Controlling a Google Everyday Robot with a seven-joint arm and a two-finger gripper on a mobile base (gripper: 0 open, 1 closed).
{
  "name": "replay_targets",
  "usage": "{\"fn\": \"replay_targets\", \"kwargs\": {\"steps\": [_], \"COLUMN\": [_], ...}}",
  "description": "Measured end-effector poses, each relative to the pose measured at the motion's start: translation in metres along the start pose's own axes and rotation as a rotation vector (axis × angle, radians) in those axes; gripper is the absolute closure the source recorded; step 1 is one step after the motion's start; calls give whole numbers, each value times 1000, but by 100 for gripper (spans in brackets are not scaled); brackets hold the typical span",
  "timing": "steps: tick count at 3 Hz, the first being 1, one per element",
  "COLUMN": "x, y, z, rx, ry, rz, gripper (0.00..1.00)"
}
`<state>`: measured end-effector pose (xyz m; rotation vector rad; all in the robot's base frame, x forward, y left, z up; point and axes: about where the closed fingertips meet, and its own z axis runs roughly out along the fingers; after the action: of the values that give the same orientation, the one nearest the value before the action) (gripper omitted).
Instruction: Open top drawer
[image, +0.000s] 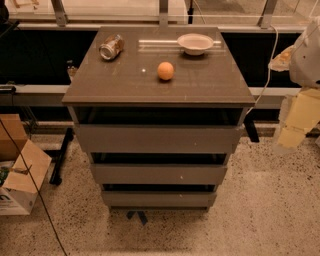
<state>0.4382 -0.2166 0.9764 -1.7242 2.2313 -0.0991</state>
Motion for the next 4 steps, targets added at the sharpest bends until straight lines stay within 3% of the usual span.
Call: {"fn": "replay_targets", "kwargs": {"steps": [1,2,3,4], "x": [0,7,-8,-8], "y": [0,-42,-85,-84], "z": [0,31,66,66], "rx": [0,1,84,83], "ry": [0,-16,-104,-104], "rz": [0,-13,22,22], "gripper": [0,0,0,0]}}
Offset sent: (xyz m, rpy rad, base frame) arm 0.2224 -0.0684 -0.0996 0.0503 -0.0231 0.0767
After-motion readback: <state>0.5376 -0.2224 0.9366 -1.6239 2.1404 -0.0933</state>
